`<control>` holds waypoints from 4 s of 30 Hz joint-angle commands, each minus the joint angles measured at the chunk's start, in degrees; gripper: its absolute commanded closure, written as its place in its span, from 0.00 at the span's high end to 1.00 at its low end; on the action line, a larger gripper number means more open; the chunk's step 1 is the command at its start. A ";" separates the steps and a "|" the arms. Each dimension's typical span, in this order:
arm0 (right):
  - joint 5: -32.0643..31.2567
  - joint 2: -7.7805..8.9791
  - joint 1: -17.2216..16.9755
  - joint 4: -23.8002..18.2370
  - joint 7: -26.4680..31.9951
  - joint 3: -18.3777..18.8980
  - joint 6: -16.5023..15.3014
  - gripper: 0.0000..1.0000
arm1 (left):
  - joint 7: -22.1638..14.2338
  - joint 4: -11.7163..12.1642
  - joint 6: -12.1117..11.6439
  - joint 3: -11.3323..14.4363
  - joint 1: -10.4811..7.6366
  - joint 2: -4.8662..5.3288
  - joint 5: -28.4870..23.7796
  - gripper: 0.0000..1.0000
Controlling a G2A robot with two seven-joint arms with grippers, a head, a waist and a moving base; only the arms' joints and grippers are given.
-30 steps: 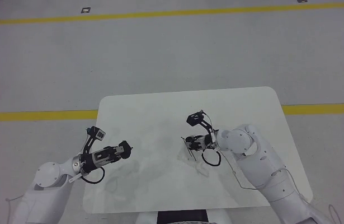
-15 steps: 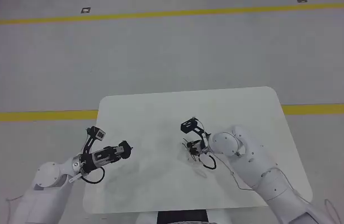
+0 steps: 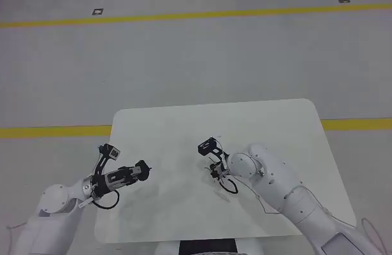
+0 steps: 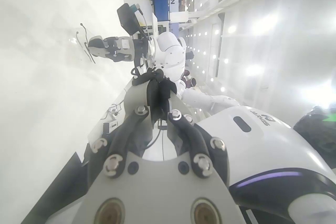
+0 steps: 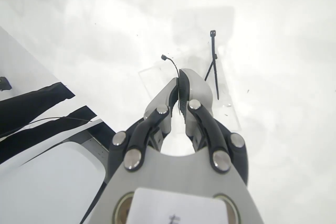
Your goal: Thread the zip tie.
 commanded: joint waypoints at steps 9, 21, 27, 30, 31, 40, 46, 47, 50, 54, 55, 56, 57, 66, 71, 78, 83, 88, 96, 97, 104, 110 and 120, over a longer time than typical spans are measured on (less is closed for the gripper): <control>-0.08 -0.31 1.15 1.51 0.42 -1.16 0.03 0.12 | 0.00 0.00 0.00 0.00 0.00 0.00 0.00 0.00; -2.11 -0.85 2.47 2.03 1.79 -3.92 -0.13 0.13 | 0.00 0.00 0.00 0.00 0.00 0.00 0.00 0.00; -3.63 -1.44 3.29 2.79 2.52 -5.96 0.72 0.15 | 0.00 0.00 0.00 0.00 0.00 0.00 0.00 0.00; -4.01 -1.70 3.65 3.28 2.63 -6.61 0.99 0.14 | 0.00 0.00 0.00 0.00 0.00 0.00 0.00 0.00; -4.03 -1.79 3.76 3.47 2.59 -6.79 1.07 0.14 | 0.00 0.00 0.00 0.00 0.00 0.00 0.00 0.00; -4.90 -2.40 4.54 4.66 2.77 -8.09 1.48 0.14 | 0.00 0.00 0.00 0.00 0.00 0.00 0.00 0.00; -5.74 -2.82 4.98 5.30 2.78 -8.89 1.94 0.15 | 0.00 0.00 0.00 0.00 0.00 0.00 0.00 0.00; -5.92 -2.87 5.04 5.40 2.83 -8.98 2.09 0.15 | 0.00 0.00 0.00 0.00 0.00 0.00 0.00 0.00; -6.54 -3.05 5.16 5.43 2.74 -9.21 2.70 0.14 | 0.00 0.00 0.00 0.00 0.00 0.00 0.00 0.00; -6.98 -3.07 5.05 4.89 2.48 -8.88 3.30 0.12 | 0.00 0.00 0.00 0.00 0.00 0.00 0.00 0.00; -7.19 -3.05 4.99 4.69 2.53 -8.75 3.37 0.12 | 0.00 0.00 0.00 0.00 0.00 0.00 0.00 0.00; -7.31 -3.02 4.95 4.52 2.57 -8.62 3.44 0.13 | 0.00 0.00 0.00 0.00 0.00 0.00 0.00 0.00; -7.48 -3.00 4.88 4.41 2.63 -8.53 3.50 0.13 | 0.00 0.00 0.00 0.00 0.00 0.00 0.00 0.00; -8.50 -3.08 4.46 4.27 3.21 -8.14 4.38 0.17 | 0.00 0.00 0.00 0.00 0.00 0.00 0.00 0.00; -8.08 -3.29 4.54 5.06 3.21 -8.09 4.10 0.17 | 0.00 0.00 0.00 0.00 0.00 0.00 0.00 0.00; -8.03 -3.57 4.73 5.90 3.40 -8.22 3.71 0.14 | 0.00 0.00 0.00 0.00 0.00 0.00 0.00 0.00; -8.28 -3.75 4.92 6.06 3.46 -8.20 3.74 0.00 | 0.00 0.00 0.00 0.00 0.00 0.00 0.00 0.00; -8.80 -3.79 4.82 5.75 3.59 -8.04 3.72 0.00 | 0.00 0.00 0.00 0.00 0.00 0.00 0.00 0.00; -9.77 -3.57 4.24 4.08 4.00 -7.14 3.75 0.00 | 0.00 0.00 0.00 0.00 0.00 0.00 0.00 0.00; -9.88 -3.49 4.08 3.68 4.07 -6.93 3.74 0.00 | 0.00 0.00 0.00 0.00 0.00 0.00 0.00 0.00; -11.95 -2.96 2.97 1.45 5.53 -5.96 3.80 0.19 | 0.00 0.00 0.00 0.00 0.00 0.00 0.00 0.00; -13.14 -3.04 2.51 1.03 6.25 -6.33 3.95 0.23 | 0.00 0.00 0.00 0.00 0.00 0.00 0.00 0.00; -12.67 -3.72 2.99 2.69 5.81 -7.13 3.43 0.16 | 0.00 0.00 0.00 0.00 0.00 0.00 0.00 0.00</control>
